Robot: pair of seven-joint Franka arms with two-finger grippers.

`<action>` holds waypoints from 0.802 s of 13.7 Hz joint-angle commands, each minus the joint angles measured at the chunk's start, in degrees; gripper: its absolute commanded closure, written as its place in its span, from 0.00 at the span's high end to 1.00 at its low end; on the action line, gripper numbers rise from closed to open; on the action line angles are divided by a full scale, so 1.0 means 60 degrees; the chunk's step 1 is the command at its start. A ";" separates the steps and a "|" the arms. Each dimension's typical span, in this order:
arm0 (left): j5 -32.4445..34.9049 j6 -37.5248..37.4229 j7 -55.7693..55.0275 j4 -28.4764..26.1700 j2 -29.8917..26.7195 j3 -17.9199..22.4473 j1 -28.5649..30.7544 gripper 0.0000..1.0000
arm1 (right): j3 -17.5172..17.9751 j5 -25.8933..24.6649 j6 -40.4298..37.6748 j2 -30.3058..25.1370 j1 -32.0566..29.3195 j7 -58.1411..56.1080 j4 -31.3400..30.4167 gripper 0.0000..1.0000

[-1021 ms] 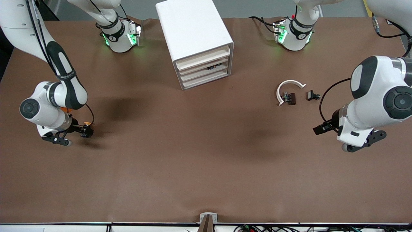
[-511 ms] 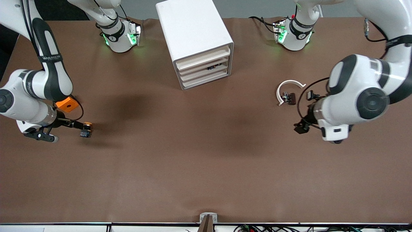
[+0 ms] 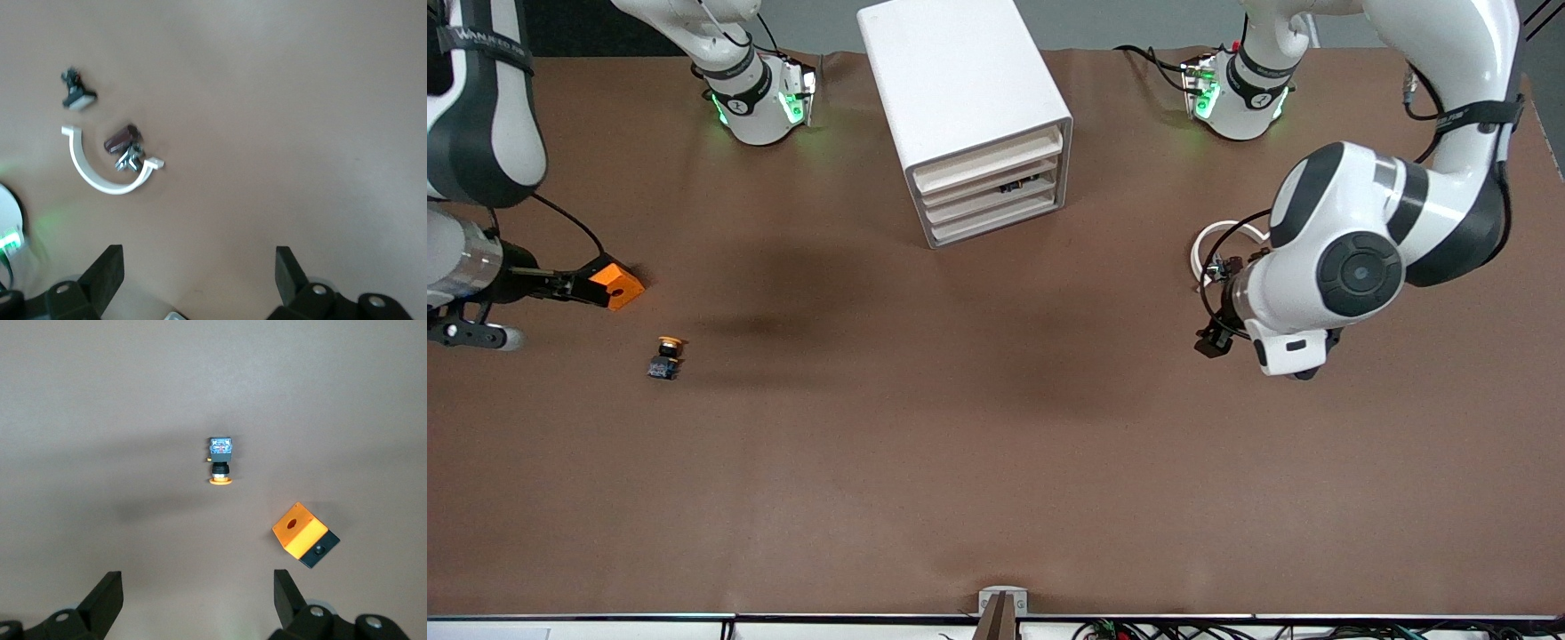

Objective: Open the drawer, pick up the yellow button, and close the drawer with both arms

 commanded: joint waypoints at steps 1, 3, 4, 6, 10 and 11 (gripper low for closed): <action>0.0077 -0.0217 0.1426 -0.0133 -0.0882 0.0058 0.0197 1.00 | 0.0010 -0.0058 -0.0938 0.0183 0.0085 -0.0524 0.1068 1.00; 0.0077 -0.0217 0.2116 -0.0118 -0.1220 0.0044 0.0431 1.00 | -0.0033 -0.0058 -0.1568 0.0255 0.0071 -0.0791 0.1858 1.00; 0.0077 -0.0217 0.2525 -0.0133 -0.1410 0.0044 0.0505 1.00 | -0.0034 -0.0029 -0.1644 0.0314 0.0041 -0.0805 0.2283 1.00; 0.0077 -0.0231 0.3302 -0.0177 -0.1776 0.0044 0.0855 1.00 | -0.0077 -0.0014 -0.1732 0.0300 -0.0031 -0.0776 0.2667 1.00; 0.0077 -0.0509 0.5175 -0.0455 -0.2772 0.0044 0.1412 1.00 | -0.0063 -0.0058 -0.2520 0.0285 0.0041 -0.0718 0.3297 1.00; 0.0077 -0.0582 0.5804 -0.0470 -0.2963 0.0029 0.1718 1.00 | -0.0048 -0.0029 -0.2842 0.0184 0.0041 -0.0456 0.3313 1.00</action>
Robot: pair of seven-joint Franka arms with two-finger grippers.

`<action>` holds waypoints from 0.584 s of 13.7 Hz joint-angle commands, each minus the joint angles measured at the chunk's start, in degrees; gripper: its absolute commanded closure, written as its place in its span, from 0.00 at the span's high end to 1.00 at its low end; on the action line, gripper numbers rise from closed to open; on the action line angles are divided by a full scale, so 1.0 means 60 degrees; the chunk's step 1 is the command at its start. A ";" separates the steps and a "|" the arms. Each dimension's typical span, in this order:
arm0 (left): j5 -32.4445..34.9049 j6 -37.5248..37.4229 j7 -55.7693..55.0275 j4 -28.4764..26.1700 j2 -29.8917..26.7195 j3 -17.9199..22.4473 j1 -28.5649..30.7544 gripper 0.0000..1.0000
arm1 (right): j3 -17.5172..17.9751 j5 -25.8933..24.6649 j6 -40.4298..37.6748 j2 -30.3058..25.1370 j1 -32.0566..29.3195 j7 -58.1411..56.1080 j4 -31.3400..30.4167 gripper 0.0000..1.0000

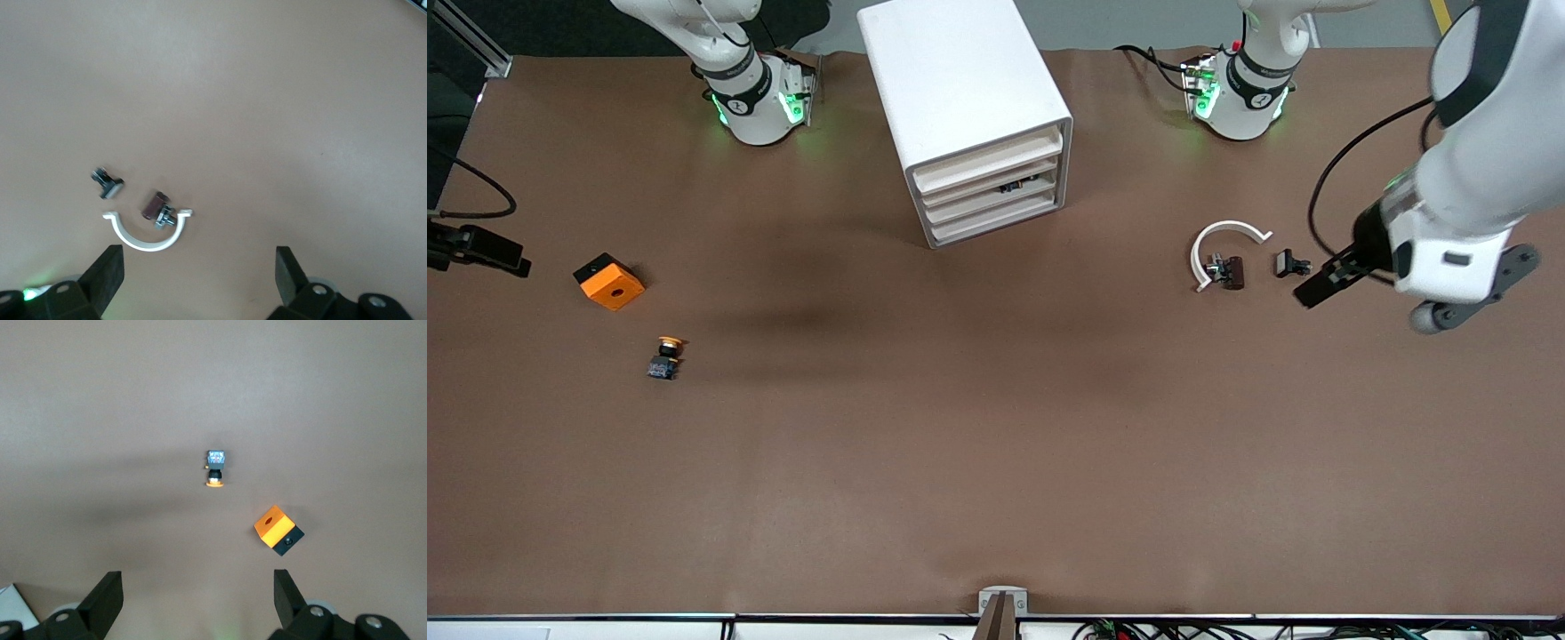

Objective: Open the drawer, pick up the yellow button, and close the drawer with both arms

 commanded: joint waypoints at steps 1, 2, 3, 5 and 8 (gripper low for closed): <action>0.0052 -0.0187 0.1516 -0.0482 -0.0860 -0.0028 0.0577 1.00 | 0.0092 -0.0014 -0.0753 0.0083 0.0014 0.0744 0.0446 1.00; -0.0006 -0.0174 0.2145 -0.0628 -0.1166 0.0001 0.0709 1.00 | 0.0107 0.0102 -0.0842 -0.0077 0.0014 0.1083 0.0432 1.00; 0.0008 -0.0072 0.2630 -0.0919 -0.1460 0.0016 0.0739 1.00 | 0.0064 0.0393 -0.0930 -0.0311 0.0014 0.1144 0.0417 1.00; -0.0007 -0.0071 0.3800 -0.1170 -0.1914 0.0467 0.0667 1.00 | 0.0064 0.0557 -0.1252 -0.0561 -0.0016 0.0999 0.0388 1.00; -0.0007 -0.0187 0.5779 -0.1186 -0.2253 0.1186 0.0447 1.00 | 0.0078 0.0601 -0.1458 -0.1001 0.0014 0.0314 0.0358 1.00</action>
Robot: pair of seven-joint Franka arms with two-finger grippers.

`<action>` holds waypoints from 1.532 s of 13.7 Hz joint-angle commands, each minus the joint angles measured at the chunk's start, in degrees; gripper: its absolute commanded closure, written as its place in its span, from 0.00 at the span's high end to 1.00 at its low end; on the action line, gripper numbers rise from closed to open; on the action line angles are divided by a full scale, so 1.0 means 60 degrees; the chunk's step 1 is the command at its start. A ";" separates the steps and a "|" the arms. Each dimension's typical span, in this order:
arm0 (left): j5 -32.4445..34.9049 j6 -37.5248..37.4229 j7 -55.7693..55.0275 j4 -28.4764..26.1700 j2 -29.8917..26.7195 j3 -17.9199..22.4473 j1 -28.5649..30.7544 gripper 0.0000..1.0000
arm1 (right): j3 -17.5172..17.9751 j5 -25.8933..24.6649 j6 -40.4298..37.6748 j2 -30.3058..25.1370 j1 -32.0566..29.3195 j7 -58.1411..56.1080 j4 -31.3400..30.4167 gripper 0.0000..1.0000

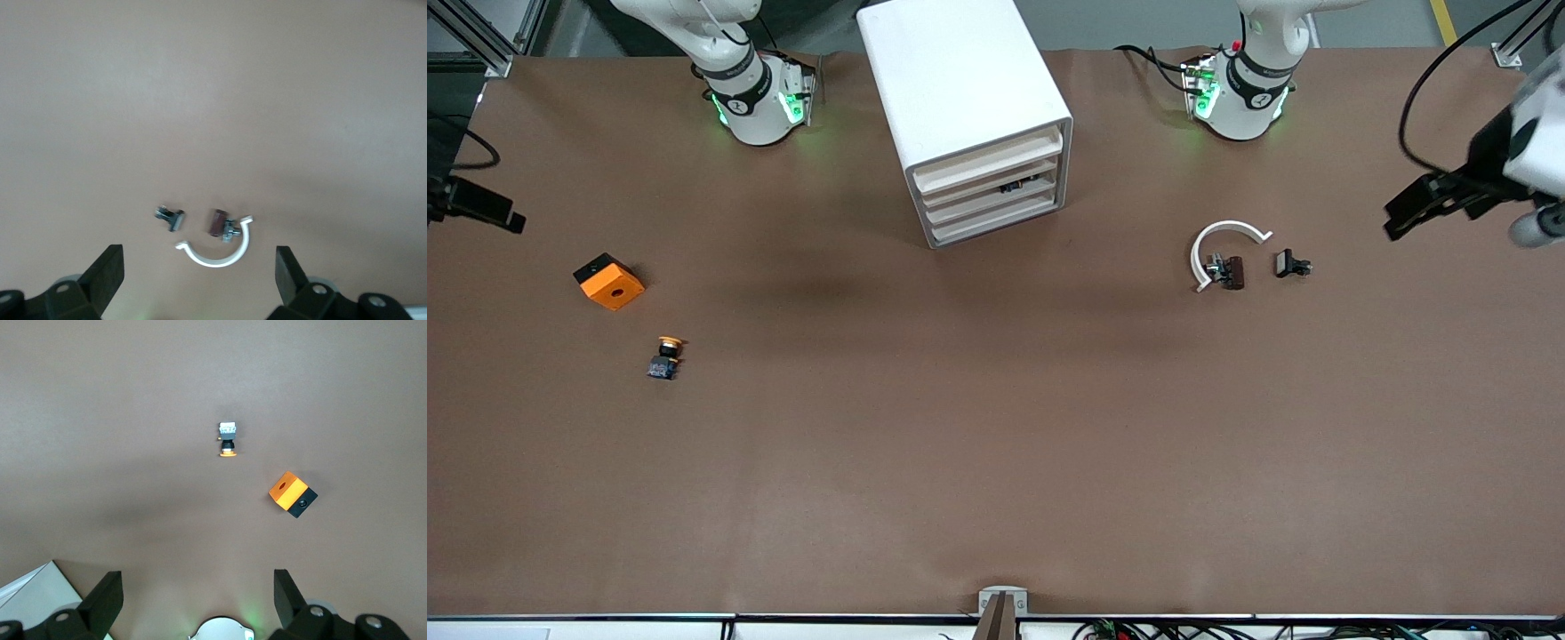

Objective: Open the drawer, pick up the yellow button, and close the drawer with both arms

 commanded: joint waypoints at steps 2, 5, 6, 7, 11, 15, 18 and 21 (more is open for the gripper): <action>-0.0007 -0.0150 0.1368 -0.0460 -0.0614 0.0398 -0.0279 1.00 | 0.0013 0.0130 -0.0152 -0.0525 -0.0030 -0.0683 -0.0047 1.00; -0.0021 -0.0180 0.1399 -0.0769 -0.0907 0.0398 -0.0528 1.00 | 0.0013 0.0130 -0.0166 -0.0759 0.0013 -0.0684 -0.0062 1.00; -0.0065 -0.0180 0.1399 -0.0769 -0.0908 0.0412 -0.0543 1.00 | 0.0013 0.0144 -0.0166 -0.0818 0.0028 -0.0684 -0.0178 1.00; -0.0080 -0.0180 0.1399 -0.0755 -0.0908 0.0413 -0.0573 1.00 | -0.0001 0.0145 -0.0123 -0.0964 0.0130 -0.0684 -0.0324 1.00; -0.0080 -0.0121 0.1385 -0.0784 -0.0878 0.0413 -0.0631 1.00 | -0.0060 0.0217 0.0535 -0.1900 0.0263 -0.0669 -0.1727 1.00; -0.0095 -0.0121 0.1384 -0.0784 -0.0879 0.0515 -0.0602 1.00 | -0.0016 0.0262 0.0859 -0.2152 0.0102 -0.0669 -0.2069 1.00; -0.0124 -0.0107 0.1312 -0.0813 -0.0835 0.0618 -0.0602 1.00 | -0.0031 0.0262 0.0990 -0.2152 0.0130 -0.0669 -0.2025 1.00; -0.0446 -0.0092 0.1209 -0.0828 -0.0835 0.0734 -0.0587 1.00 | -0.0045 0.0436 0.1006 -0.2166 0.0116 -0.0537 -0.2039 1.00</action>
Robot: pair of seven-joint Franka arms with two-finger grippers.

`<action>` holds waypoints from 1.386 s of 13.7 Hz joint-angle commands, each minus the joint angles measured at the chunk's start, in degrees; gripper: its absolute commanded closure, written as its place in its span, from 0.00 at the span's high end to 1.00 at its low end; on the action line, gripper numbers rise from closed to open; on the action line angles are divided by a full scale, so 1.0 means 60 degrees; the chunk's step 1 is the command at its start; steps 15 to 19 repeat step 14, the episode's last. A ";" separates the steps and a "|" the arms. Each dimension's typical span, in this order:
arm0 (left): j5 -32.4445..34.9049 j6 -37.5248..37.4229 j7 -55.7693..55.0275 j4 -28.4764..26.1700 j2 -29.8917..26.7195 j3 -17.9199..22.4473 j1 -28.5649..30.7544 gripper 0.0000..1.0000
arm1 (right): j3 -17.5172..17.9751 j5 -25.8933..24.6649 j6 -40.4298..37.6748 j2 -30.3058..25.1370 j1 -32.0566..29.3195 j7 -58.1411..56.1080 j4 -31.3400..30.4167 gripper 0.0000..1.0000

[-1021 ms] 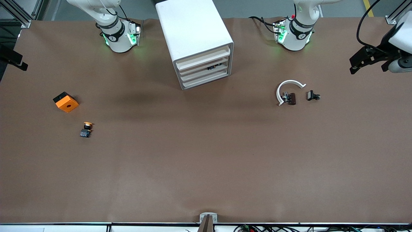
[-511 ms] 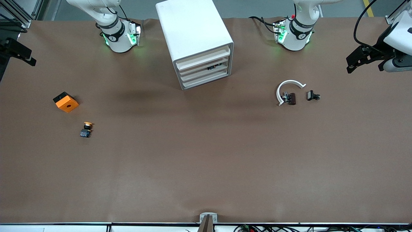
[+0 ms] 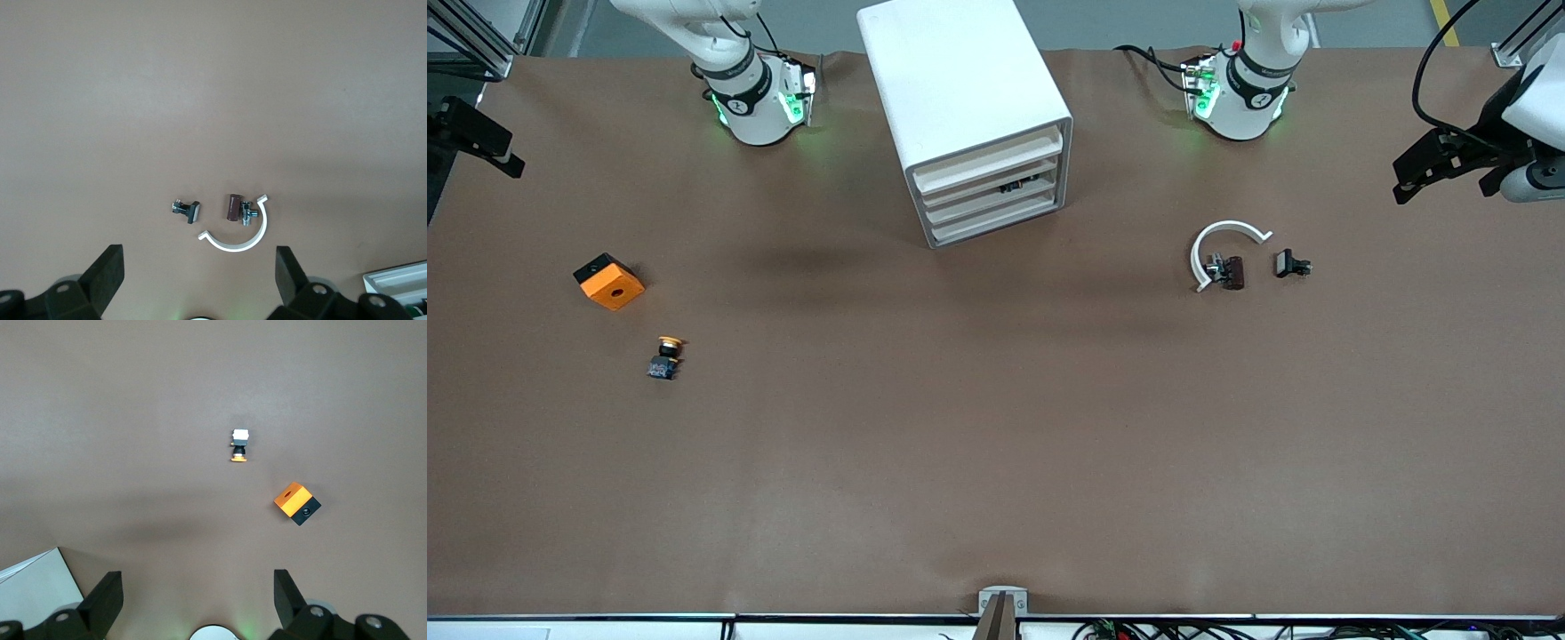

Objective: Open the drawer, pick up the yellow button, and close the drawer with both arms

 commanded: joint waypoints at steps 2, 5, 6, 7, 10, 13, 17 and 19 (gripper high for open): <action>-0.0266 0.0045 0.0002 -0.0157 -0.0200 0.0180 -0.0060 1.00 | -0.0018 0.0416 0.0116 -0.0229 -0.0198 0.0093 -0.0249 1.00; -0.0251 0.0045 0.0031 -0.0259 -0.0273 0.0180 -0.0060 1.00 | -0.0018 0.0431 0.0130 -0.0229 -0.0360 0.0137 -0.0264 1.00; -0.0237 0.0074 0.0104 -0.0260 -0.0288 0.0180 -0.0060 1.00 | -0.0003 0.0431 0.0130 -0.0229 -0.0346 0.0137 -0.0264 1.00; -0.0222 0.0089 0.0148 -0.0245 -0.0274 0.0180 -0.0074 1.00 | -0.0003 0.0416 0.0130 -0.0229 -0.0346 0.0108 -0.0264 1.00; -0.0134 0.0104 0.0178 -0.0157 -0.0230 0.0166 -0.0075 1.00 | 0.0070 0.0344 0.0145 -0.0244 -0.0287 0.0034 -0.0264 1.00; -0.0120 0.0089 0.0192 -0.0143 -0.0215 0.0166 -0.0075 1.00 | 0.0070 0.0329 0.0145 -0.0259 -0.0287 0.0034 -0.0264 1.00; -0.0119 0.0060 0.0192 -0.0143 -0.0215 0.0166 -0.0075 1.00 | 0.0070 0.0314 0.0145 -0.0259 -0.0287 0.0034 -0.0249 1.00; -0.0119 0.0060 0.0192 -0.0143 -0.0215 0.0166 -0.0075 1.00 | 0.0070 0.0314 0.0145 -0.0259 -0.0287 0.0034 -0.0249 1.00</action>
